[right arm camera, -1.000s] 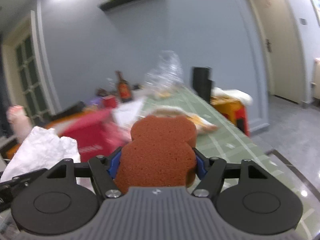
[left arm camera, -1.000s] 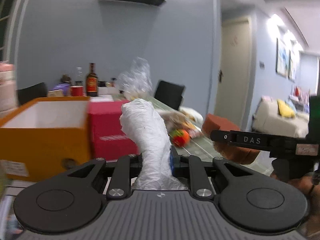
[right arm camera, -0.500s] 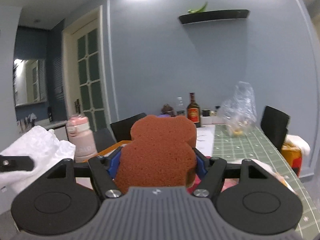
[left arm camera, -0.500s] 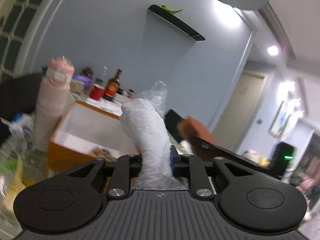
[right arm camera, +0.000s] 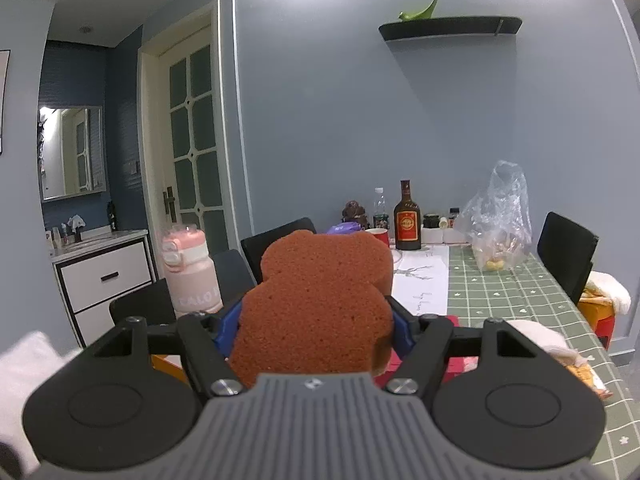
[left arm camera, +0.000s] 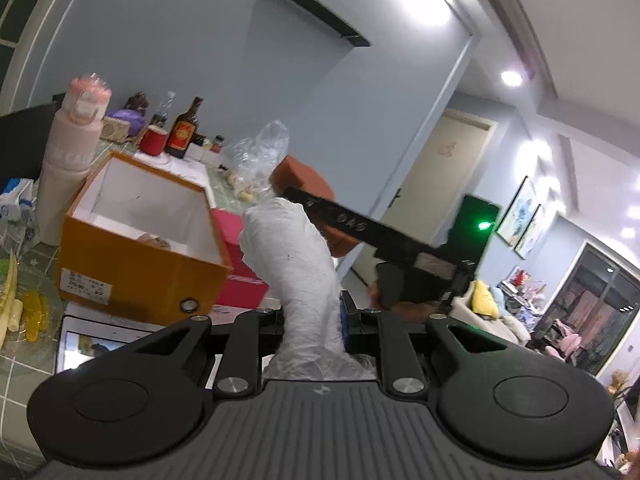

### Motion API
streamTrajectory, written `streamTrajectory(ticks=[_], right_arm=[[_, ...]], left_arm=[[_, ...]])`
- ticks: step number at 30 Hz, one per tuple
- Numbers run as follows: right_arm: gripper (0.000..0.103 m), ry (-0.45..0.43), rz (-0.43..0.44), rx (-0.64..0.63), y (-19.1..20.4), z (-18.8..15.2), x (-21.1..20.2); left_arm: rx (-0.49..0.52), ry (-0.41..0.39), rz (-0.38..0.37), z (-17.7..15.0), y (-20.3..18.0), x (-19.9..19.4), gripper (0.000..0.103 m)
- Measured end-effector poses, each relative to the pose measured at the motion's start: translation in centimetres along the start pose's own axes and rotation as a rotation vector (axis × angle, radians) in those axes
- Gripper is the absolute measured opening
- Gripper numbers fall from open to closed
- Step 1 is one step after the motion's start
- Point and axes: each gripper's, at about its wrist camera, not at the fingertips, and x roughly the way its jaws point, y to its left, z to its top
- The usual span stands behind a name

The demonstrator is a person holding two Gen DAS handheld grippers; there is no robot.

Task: Organize soft objects
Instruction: 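Carry the bear and the white cloth over the open orange box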

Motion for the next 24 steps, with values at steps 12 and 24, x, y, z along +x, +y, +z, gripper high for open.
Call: streamTrajectory(ticks=[12,24], right_arm=[[0.07,0.01,0.081,-0.02,0.5,1.6,-0.7],[0.07,0.106,0.147,0.046,0.8,1.0,9.9]], left_arm=[[0.139,0.021,0.047,2.3,-6.6,-3.9,0.022],[0.175,-0.057,0.343,11.3,4.5,7.1,0.022]])
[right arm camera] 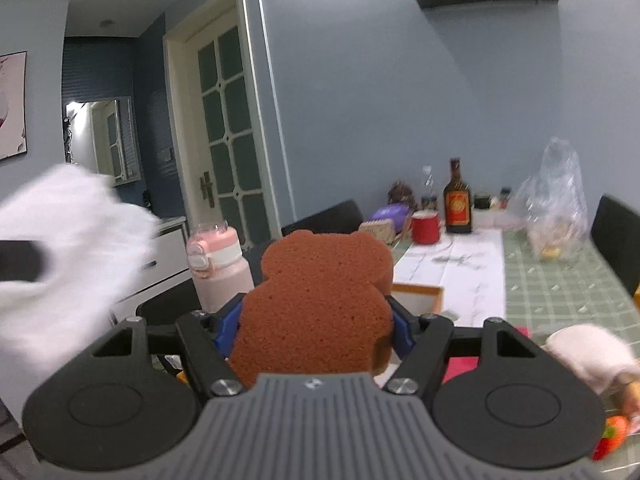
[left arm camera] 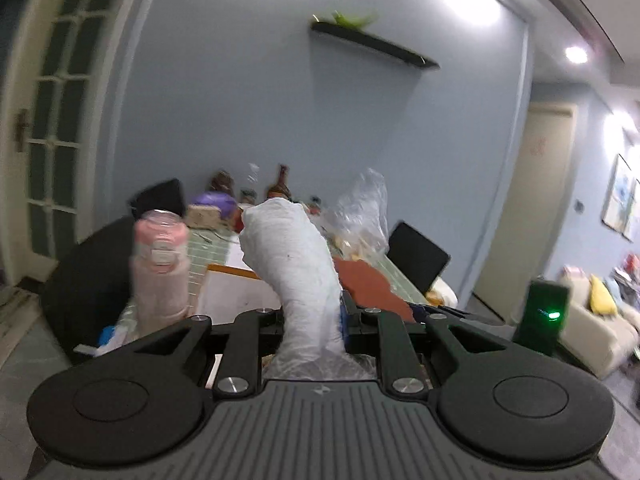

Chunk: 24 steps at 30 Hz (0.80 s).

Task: Organize soft objects
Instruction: 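Carry the bear and the white cloth over the open orange box, then open both grippers to drop the bear and cloth into the box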

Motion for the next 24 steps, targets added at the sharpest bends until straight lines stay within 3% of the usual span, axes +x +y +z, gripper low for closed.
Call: streamTrajectory(ticks=[2,4,6,8,13,16,19,24], right_arm=[[0.07,0.01,0.002,0.015,-0.3,-0.3,1.9],[0.07,0.018,-0.003,0.038,-0.8,-0.7,3.7],[0.07,0.035,-0.021,0.048,-1.4,-0.7,5.6],[0.07,0.055,-0.039,0.051,-1.9,-0.4,7.0],[0.069,0.105,-0.097,-0.01,-2.3,1.3,10.5],[0.07,0.127,-0.186,-0.073,-2.5,1.3,12.6],[0.069,0.142,-0.169,-0.061,-3.1,0.4,13.4],[0.069,0.013,-0.151,-0.045,-3.4,-0.5,11.2]], left_arm=[[0.073,0.055,-0.075,0.0,1.5,3.5,0.023],[0.067,0.04,-0.11,0.0,3.2,6.8,0.023],[0.022,0.001,-0.064,0.2,4.6,9.6,0.023],[0.039,-0.035,-0.021,0.2,5.4,11.9,0.023],[0.084,0.035,0.115,0.3,5.8,17.5,0.023],[0.083,0.059,0.156,-0.6,6.4,19.4,0.023],[0.059,0.071,0.154,-1.8,7.4,20.3,0.023],[0.134,0.08,0.169,-2.8,6.4,18.9,0.023]])
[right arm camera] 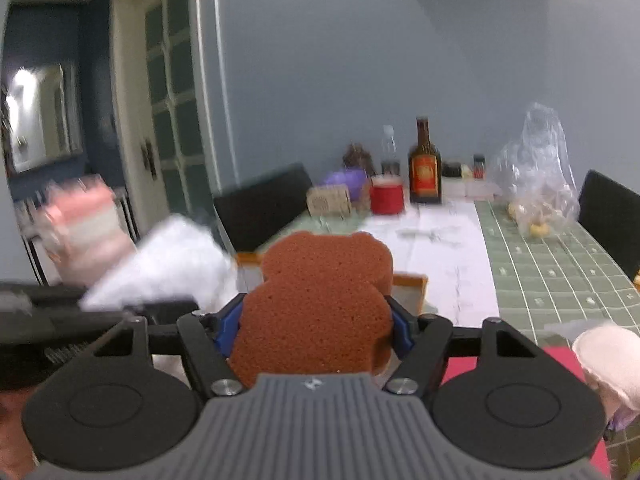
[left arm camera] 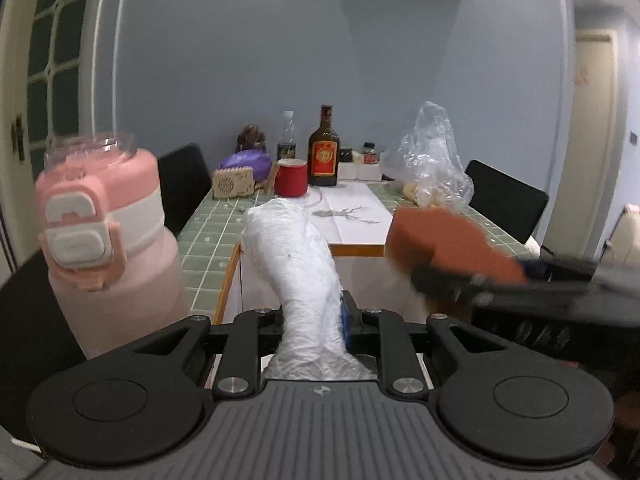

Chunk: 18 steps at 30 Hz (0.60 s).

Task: Organize soft objects
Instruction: 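Open both grippers to drop the bear and cloth into the box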

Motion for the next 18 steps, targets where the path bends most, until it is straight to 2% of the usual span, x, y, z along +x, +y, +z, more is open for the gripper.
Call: streamTrajectory(ticks=[2,3,5,6,7,8,9,11,13,18], right_arm=[[0.069,-0.015,0.008,-0.022,0.3,-0.3,-0.3],[0.069,-0.004,0.008,-0.024,0.3,-0.5,0.0],[0.069,0.054,0.023,-0.018,-0.2,-0.7,0.9],[0.069,0.068,0.032,-0.009,-0.3,-0.8,1.2],[0.07,0.077,0.046,0.018,-0.7,-0.8,1.3],[0.07,0.074,0.049,0.043,-1.0,-0.8,1.3],[0.072,0.073,0.043,0.054,-1.2,-0.7,1.3],[0.075,0.081,0.049,0.079,-1.4,-0.8,1.4],[0.097,0.087,0.061,0.096,-1.8,-0.6,1.7],[0.1,0.032,0.065,0.036,-0.8,-0.6,1.0]], left_arm=[[0.034,-0.041,0.007,-0.6,-0.5,-0.7,0.028],[0.052,-0.054,0.02,-0.9,-0.8,-0.7,0.028],[0.08,-0.072,0.074,-1.2,-1.3,-0.5,0.038],[0.087,-0.077,0.108,-1.4,-1.4,-0.3,0.04],[0.089,-0.075,0.143,-1.5,-1.6,-0.2,0.046],[0.089,-0.085,0.155,-1.5,-1.7,-0.4,0.061],[0.087,-0.111,0.153,-1.6,-1.7,-0.9,0.066],[0.078,-0.15,0.174,-1.5,-1.5,-1.2,0.083],[0.03,-0.178,0.193,-1.2,-0.7,-1.5,0.094],[-0.179,-0.205,0.071,-0.6,2.1,-2.6,0.095]])
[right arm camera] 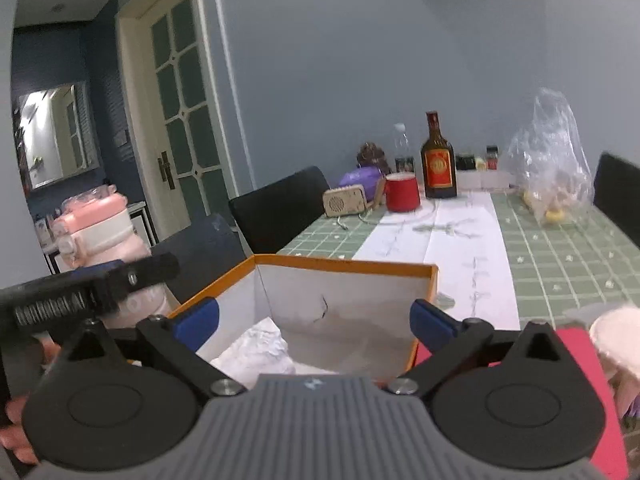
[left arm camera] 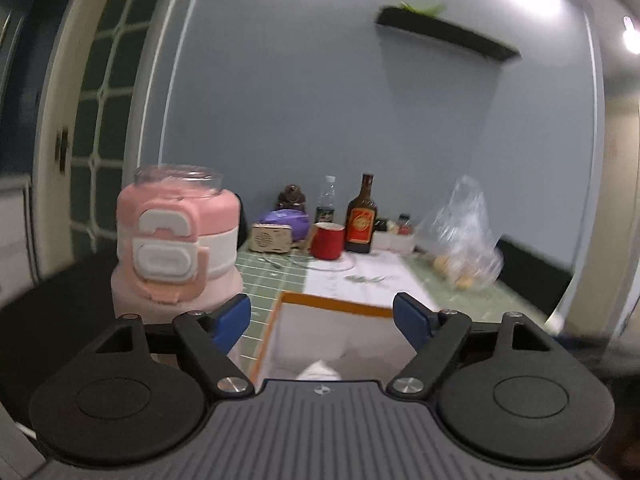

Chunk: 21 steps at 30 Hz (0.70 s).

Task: Organize soft objects
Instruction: 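Open both grippers to drop the bear and cloth into the box, then move the right gripper to the crocheted orange strawberry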

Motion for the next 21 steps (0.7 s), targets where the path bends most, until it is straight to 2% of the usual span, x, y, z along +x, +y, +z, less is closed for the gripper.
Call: streamTrajectory(ticks=[3,7,13,16,21], right_arm=[[0.1,-0.025,-0.021,-0.038,0.6,0.0,-0.4],[0.1,-0.041,-0.009,-0.034,0.6,0.3,-1.0],[0.1,-0.097,0.019,0.094,-1.0,0.5,-1.8],[0.1,-0.108,-0.009,0.142,-1.6,1.1,-2.2],[0.1,-0.233,0.002,0.153,-2.3,2.4,-6.0]], left_arm=[[-0.043,-0.013,-0.044,0.4,0.7,-0.4,0.096],[-0.069,-0.018,-0.067,0.7,1.1,-0.3,0.096],[-0.05,-0.039,-0.069,0.6,0.9,-0.5,0.096],[-0.046,-0.048,-0.098,0.4,0.7,-0.7,0.096],[0.008,-0.038,-0.111,0.3,-0.2,-0.6,0.094]])
